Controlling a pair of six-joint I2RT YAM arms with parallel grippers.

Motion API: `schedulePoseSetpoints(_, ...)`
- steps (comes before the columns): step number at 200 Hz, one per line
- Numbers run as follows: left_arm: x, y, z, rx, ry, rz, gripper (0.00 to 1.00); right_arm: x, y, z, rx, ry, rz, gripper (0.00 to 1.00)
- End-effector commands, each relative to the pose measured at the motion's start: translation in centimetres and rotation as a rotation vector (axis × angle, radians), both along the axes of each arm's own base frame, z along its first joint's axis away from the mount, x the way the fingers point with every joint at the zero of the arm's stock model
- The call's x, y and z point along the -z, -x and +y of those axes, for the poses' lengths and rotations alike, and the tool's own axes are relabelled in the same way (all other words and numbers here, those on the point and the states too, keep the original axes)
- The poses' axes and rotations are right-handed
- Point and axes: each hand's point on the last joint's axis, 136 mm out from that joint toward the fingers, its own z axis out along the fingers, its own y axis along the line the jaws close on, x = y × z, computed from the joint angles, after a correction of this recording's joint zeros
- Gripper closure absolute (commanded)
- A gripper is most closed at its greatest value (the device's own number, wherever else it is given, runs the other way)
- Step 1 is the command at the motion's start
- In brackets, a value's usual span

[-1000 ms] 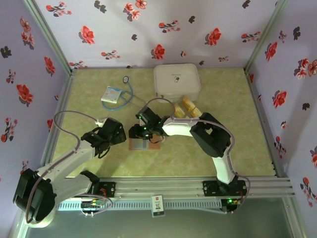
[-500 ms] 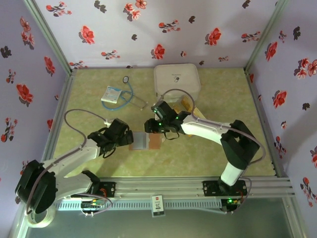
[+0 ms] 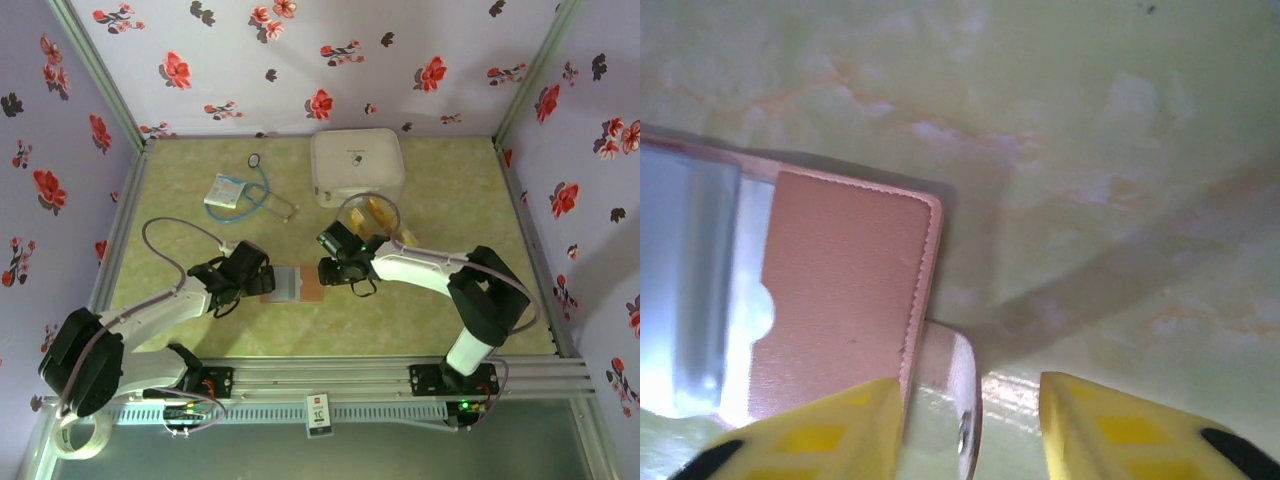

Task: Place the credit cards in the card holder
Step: Move the card holder to the center of the table.

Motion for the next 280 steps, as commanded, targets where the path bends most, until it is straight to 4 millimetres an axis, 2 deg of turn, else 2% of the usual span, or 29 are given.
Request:
schedulePoseSetpoints(1,-0.7,-0.8,-0.5,0.002,-0.003,-0.026,0.0,0.7,-1.2,0.9,0.001,0.004,-0.011,0.75)
schedulePoseSetpoints(17,-0.7,-1.1,-0.7,0.007,-0.006,-0.027,0.0,0.6,-2.2,1.2,0.009,0.008,-0.027,0.92)
schedulePoseSetpoints(31,-0.6,-1.2,-0.9,0.011,-0.01,-0.024,0.0,0.3,-3.4,1.1,0.029,0.004,-0.044,1.0)
schedulePoseSetpoints(60,-0.5,-1.6,-1.3,0.02,-0.015,-0.021,0.0,-0.3,-5.4,0.1,0.075,0.005,-0.063,1.0)
schedulePoseSetpoints(87,-0.4,-1.9,-1.7,0.026,-0.017,-0.016,0.0,-0.2,-6.3,-1.5,0.116,0.02,-0.069,1.0)
schedulePoseSetpoints(115,-0.4,-2.0,-2.3,0.039,-0.017,-0.016,0.0,0.2,-5.6,-2.6,0.132,0.023,-0.056,1.0)
schedulePoseSetpoints(145,-0.3,-2.0,-3.0,0.057,-0.017,-0.015,0.0,0.5,-4.3,-2.9,0.146,-0.016,-0.034,1.0)
schedulePoseSetpoints(195,0.0,-1.8,-4.3,0.088,-0.016,-0.015,0.0,0.5,-3.0,-2.0,0.134,-0.066,-0.014,1.0)
schedulePoseSetpoints(280,2.2,-1.5,-4.6,0.107,-0.05,0.018,0.0,1.0,-2.5,-1.7,0.124,-0.064,-0.007,1.0)
